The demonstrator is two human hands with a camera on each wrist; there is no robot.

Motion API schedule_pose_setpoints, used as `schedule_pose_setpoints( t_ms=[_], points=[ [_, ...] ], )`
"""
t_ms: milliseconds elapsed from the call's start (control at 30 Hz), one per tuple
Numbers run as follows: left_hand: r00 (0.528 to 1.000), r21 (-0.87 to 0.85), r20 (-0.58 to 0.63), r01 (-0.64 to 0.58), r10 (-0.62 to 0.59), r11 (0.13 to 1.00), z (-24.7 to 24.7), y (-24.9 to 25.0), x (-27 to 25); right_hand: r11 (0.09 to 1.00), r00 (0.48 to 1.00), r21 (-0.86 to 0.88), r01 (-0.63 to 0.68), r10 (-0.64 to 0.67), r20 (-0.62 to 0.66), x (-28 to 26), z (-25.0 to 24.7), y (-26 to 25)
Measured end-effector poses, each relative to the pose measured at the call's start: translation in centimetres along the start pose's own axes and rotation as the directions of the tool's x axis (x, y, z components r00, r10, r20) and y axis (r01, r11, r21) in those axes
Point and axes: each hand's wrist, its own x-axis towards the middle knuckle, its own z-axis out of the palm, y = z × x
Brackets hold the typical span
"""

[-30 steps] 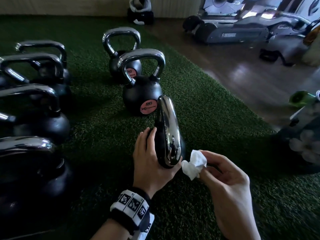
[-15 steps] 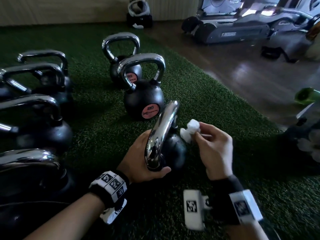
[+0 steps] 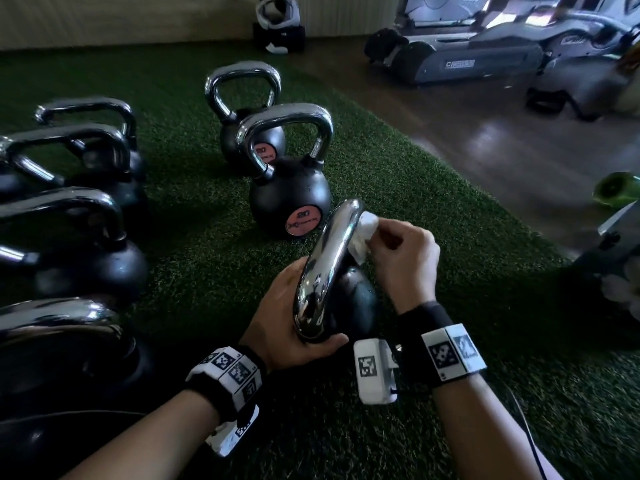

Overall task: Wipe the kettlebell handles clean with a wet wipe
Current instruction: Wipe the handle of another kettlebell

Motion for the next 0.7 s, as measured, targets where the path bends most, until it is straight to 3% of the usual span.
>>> schedule_pose_setpoints(
  t_ms=[67, 200, 333, 400, 567, 700],
  points=[
    [1.000, -0.003, -0.007, -0.006, 0.006, 1.000, 0.0, 0.2, 0.1, 0.999, 1.000, 0.036, 0.012, -0.011, -0.024, 0.6, -0.1, -0.3],
    [0.996, 0.043, -0.025, -0.084, 0.085, 0.996, 0.0, 0.8, 0.3, 0.999, 0.997, 0.038, 0.017, -0.020, 0.077, 1.5, -0.3, 0.3],
    [0.996, 0.024, -0.037, -0.083, 0.084, 0.996, 0.0, 1.1, 0.1, 0.967, 0.968, 0.073, 0.243, -0.237, -0.085, 0.5, -0.7, -1.3],
    [0.996, 0.014, -0.049, -0.077, 0.078, 0.997, 0.1, 1.2, 0.1, 0.947, 0.948, 0.078, 0.312, -0.304, -0.100, -0.6, -1.0, -1.9],
    [0.995, 0.013, -0.059, -0.074, 0.075, 0.997, 0.2, 1.3, 0.1, 0.950, 0.957, 0.114, 0.289, -0.282, -0.072, 0.3, -1.0, -1.7],
    [0.994, 0.014, -0.046, -0.099, 0.099, 0.995, 0.1, 1.4, 0.3, 0.925, 0.929, 0.090, 0.370, -0.367, -0.050, -2.0, -2.1, -3.5]
  ],
)
